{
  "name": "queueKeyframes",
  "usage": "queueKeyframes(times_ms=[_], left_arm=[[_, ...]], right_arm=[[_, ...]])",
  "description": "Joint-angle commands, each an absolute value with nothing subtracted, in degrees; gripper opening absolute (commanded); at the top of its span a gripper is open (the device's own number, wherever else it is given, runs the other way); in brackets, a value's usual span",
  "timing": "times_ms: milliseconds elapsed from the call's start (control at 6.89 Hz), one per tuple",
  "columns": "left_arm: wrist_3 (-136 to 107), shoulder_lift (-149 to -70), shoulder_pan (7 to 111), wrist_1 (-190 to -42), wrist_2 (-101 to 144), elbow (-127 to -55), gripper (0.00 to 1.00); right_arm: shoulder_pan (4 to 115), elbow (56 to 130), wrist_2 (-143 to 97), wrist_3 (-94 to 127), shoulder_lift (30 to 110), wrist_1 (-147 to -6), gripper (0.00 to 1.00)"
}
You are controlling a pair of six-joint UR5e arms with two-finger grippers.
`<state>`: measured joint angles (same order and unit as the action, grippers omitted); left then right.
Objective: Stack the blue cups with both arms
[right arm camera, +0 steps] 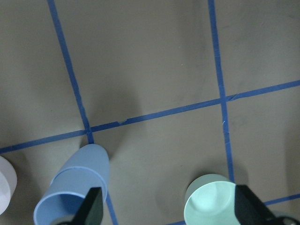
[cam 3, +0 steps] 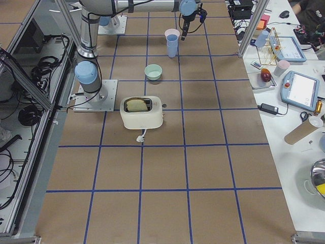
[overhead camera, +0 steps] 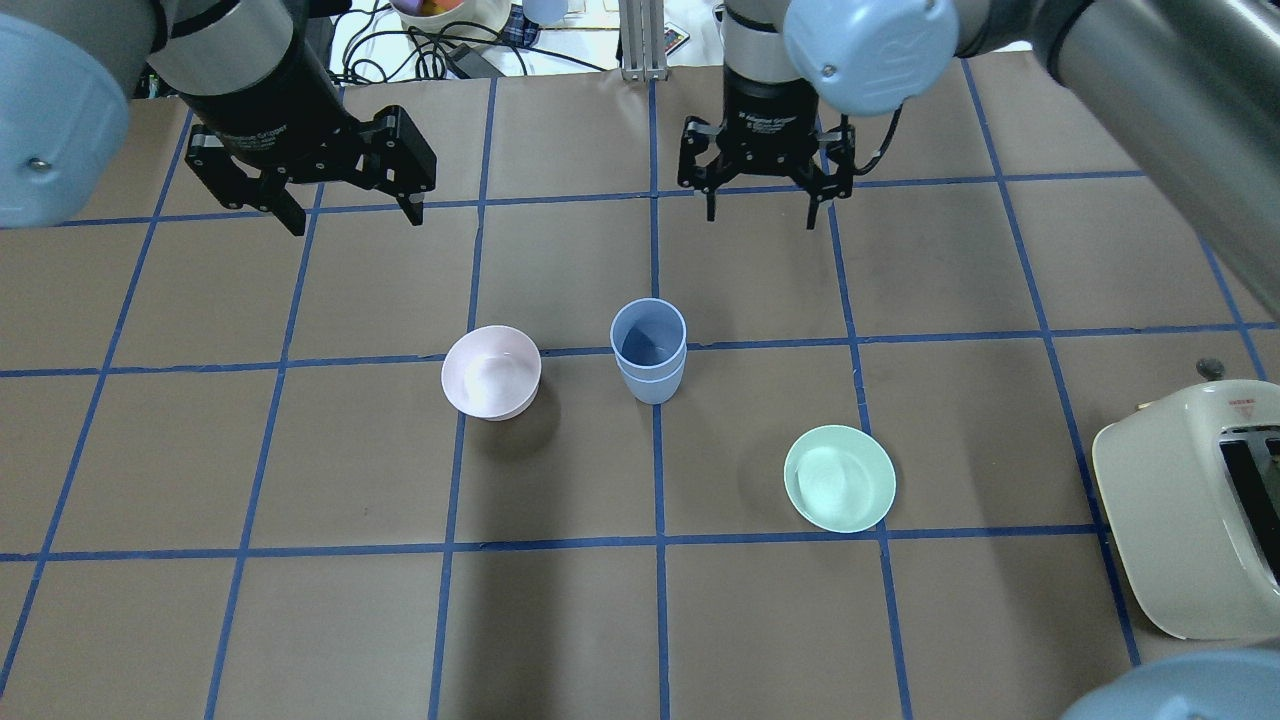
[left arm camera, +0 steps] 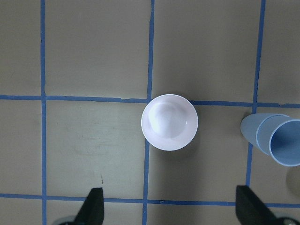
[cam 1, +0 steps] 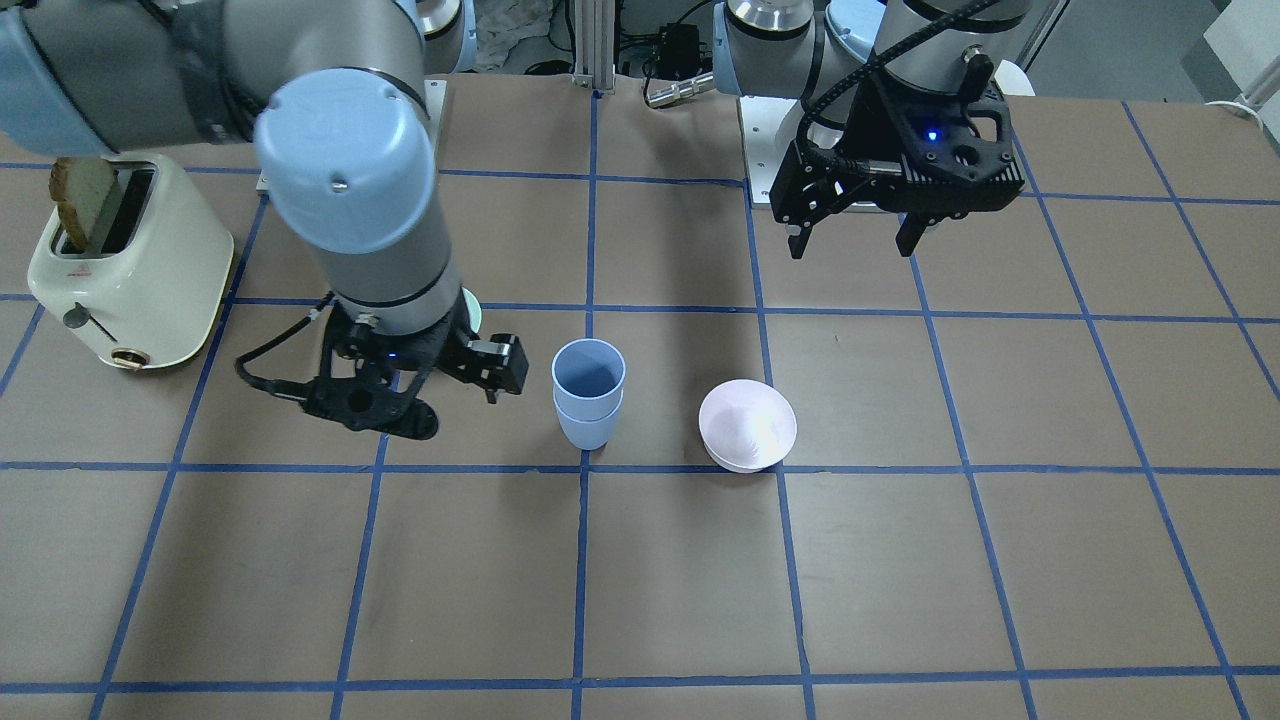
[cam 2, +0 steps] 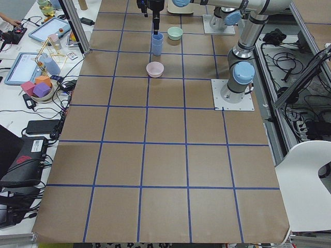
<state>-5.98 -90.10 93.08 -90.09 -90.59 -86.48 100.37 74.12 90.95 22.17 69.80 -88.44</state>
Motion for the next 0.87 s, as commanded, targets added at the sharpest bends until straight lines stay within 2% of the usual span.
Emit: queueKeyframes(times_ms=[0,290,726], left_arm=[[-5.98,-90.09,93.08,-90.09,-90.61,-86.48,1.00],[-5.98,-90.09,93.08,-90.09,-90.62,-86.57,1.00],[-5.98,-90.18,93.08,-90.09,-90.62,-86.57,1.00]], right_arm=[[93.63,74.52,92.10,8.34,72.84,-87.11,1.00],[90.62,76.98,91.67,5.37,77.58,-84.47,1.00],[88.95,85.49,91.58,2.98,85.06,-84.72,1.00]])
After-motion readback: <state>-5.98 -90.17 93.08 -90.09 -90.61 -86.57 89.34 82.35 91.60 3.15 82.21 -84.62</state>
